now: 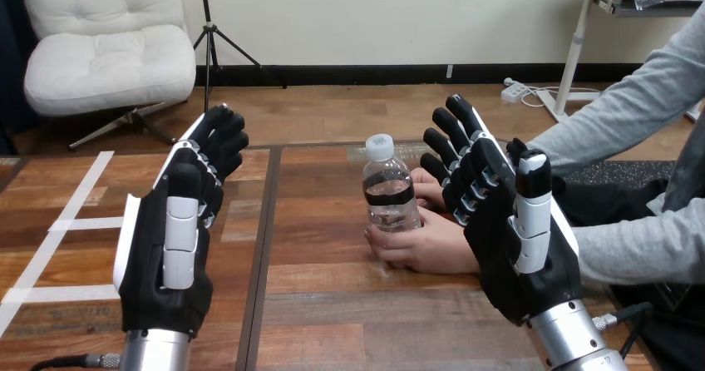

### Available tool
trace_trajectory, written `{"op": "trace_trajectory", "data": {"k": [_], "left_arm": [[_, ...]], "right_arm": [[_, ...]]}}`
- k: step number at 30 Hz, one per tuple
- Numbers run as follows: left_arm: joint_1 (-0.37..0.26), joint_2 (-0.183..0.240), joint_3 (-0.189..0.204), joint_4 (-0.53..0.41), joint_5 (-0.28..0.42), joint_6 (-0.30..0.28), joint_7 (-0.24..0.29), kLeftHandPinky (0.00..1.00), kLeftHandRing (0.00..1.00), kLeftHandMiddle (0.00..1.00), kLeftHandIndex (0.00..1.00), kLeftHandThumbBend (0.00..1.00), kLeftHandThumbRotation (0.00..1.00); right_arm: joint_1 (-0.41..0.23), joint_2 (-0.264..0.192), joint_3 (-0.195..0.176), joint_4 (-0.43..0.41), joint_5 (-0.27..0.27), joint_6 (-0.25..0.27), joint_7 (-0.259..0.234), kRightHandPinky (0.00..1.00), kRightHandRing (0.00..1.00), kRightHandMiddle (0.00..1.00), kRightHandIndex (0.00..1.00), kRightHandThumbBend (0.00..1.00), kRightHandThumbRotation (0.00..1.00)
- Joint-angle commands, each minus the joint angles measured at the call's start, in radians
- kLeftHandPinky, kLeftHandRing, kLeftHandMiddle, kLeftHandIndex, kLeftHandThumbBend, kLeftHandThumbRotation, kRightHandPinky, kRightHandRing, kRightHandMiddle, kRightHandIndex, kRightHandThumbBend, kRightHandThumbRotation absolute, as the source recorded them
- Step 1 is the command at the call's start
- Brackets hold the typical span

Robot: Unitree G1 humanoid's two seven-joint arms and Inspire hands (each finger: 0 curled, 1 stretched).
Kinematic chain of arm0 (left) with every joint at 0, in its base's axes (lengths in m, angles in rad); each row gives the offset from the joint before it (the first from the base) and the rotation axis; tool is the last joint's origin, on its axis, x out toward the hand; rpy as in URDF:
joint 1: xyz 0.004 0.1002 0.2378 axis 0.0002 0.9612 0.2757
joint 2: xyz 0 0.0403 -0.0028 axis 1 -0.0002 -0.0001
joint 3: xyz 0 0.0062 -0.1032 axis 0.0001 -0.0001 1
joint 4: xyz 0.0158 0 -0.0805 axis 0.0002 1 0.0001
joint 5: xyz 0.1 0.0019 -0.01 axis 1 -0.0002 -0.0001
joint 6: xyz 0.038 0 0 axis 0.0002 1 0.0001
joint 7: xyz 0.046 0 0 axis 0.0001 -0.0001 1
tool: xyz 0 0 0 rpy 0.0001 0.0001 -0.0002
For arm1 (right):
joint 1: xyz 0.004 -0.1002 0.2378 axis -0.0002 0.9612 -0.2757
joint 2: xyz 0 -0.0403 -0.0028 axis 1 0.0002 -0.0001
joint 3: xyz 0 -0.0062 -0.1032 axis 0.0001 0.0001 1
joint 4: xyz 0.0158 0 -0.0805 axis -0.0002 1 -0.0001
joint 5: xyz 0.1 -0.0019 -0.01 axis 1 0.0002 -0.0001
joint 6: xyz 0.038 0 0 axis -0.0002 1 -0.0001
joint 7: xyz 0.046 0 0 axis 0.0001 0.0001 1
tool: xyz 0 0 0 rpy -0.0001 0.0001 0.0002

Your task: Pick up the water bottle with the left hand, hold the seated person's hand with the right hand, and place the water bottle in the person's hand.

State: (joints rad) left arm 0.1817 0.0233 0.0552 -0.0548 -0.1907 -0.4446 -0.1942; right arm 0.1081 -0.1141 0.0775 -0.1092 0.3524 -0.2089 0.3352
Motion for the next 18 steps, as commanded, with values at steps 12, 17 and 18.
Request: {"op": "trace_trajectory", "data": {"k": [12,17,18], "left_arm": [[-0.052,0.014,0.003,-0.045,0.050,-0.021,0.027,0.91,0.87,0.87,0.86,0.79,0.98],[-0.058,0.014,0.003,-0.044,0.055,-0.020,0.032,0.92,0.88,0.87,0.87,0.78,0.99],[-0.059,0.015,0.002,-0.044,0.056,-0.019,0.033,0.92,0.88,0.87,0.87,0.78,0.99]], "right_arm": [[-0.068,0.006,-0.025,-0.024,-0.006,0.013,0.006,1.00,1.00,1.00,1.00,0.88,1.00],[-0.074,0.004,-0.030,-0.020,-0.005,0.018,0.010,1.00,1.00,1.00,0.99,0.88,1.00],[-0.075,0.003,-0.031,-0.018,-0.006,0.019,0.011,1.00,1.00,1.00,0.99,0.87,1.00]]}}
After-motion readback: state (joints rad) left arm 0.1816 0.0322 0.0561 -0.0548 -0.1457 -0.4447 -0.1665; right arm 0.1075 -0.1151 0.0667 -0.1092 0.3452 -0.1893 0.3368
